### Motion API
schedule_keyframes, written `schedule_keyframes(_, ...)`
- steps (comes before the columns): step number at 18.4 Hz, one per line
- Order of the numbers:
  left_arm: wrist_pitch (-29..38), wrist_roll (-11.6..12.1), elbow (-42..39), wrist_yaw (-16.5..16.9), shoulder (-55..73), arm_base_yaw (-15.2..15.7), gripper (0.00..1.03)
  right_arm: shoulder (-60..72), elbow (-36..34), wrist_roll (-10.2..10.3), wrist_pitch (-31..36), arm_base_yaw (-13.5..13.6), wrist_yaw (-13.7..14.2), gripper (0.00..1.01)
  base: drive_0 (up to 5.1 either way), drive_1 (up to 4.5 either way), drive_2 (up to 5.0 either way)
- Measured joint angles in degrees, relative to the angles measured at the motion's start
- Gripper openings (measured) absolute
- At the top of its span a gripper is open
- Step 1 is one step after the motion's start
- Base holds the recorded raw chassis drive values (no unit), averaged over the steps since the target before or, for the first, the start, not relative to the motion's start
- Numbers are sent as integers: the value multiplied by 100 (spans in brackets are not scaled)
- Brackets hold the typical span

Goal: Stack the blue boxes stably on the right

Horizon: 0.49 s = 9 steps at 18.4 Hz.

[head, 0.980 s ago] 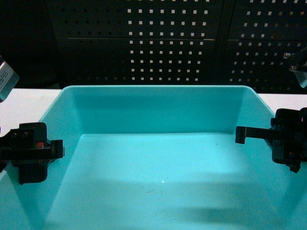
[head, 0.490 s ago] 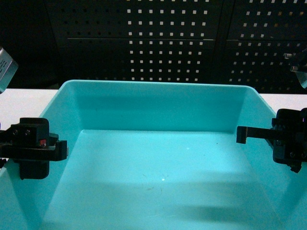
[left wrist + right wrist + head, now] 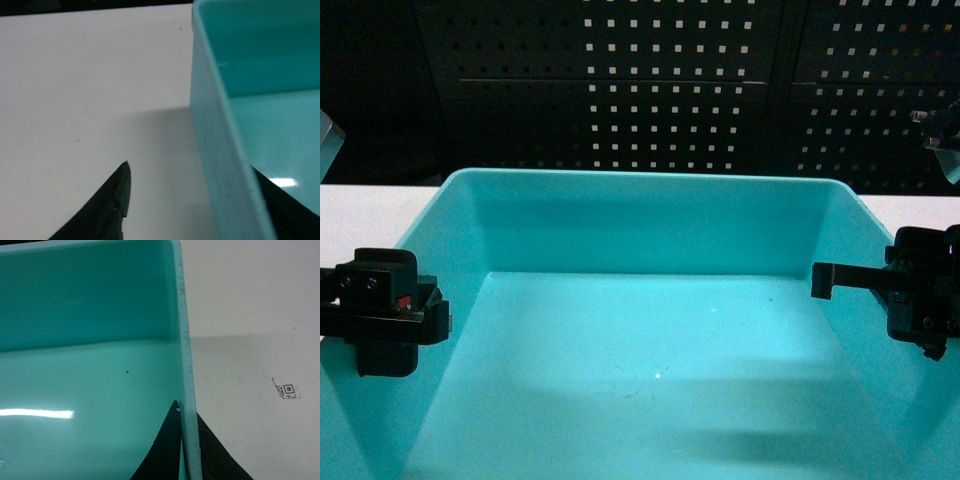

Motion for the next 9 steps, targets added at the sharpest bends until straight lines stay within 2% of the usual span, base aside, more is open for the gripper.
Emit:
schedule_keyframes(4,33,293,-17,-94,-101,46,100,0,0,-2,2,11,-2,2,0,0,0)
schedule_keyframes(7,-455,227,57,-52,-195,17,98,0,0,-2,0,11,0,2,0,0,0)
schedule_keyframes(9,-730,26,269,-61,-229,-83,98,0,0,-2,0,11,0,2,0,0,0)
